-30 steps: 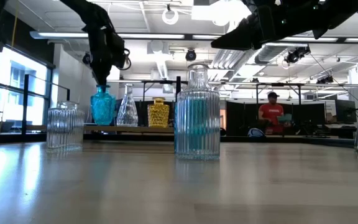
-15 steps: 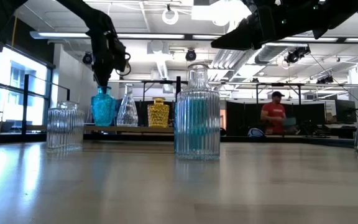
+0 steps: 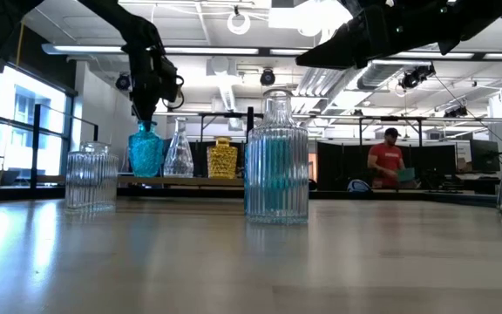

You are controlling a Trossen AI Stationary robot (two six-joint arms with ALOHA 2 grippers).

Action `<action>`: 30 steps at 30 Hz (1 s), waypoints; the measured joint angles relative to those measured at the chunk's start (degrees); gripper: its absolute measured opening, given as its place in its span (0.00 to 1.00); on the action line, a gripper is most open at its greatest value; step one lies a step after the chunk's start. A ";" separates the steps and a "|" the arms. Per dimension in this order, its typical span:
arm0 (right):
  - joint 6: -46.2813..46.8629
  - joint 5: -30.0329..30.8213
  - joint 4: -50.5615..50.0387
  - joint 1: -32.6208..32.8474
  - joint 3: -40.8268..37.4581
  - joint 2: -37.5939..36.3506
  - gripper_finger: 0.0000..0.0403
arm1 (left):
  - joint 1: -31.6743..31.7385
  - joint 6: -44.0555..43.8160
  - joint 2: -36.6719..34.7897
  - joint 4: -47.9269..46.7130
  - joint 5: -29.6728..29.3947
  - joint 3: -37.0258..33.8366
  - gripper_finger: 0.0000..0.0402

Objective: Sort vases onto shelf
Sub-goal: Put the blue vase on the shelf

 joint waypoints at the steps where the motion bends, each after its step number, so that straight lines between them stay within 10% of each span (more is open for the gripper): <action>1: 0.00 0.00 0.00 0.00 0.00 -0.01 0.00 | 0.00 -0.05 0.01 0.02 -0.03 0.00 0.06; 13: 0.00 0.00 0.00 0.00 0.00 0.01 0.00 | -0.11 -1.53 0.45 0.20 -1.34 -0.35 0.25; 30: 0.00 0.02 0.00 0.00 0.00 0.01 0.00 | -0.28 -2.24 -3.04 0.81 -4.06 -0.39 0.27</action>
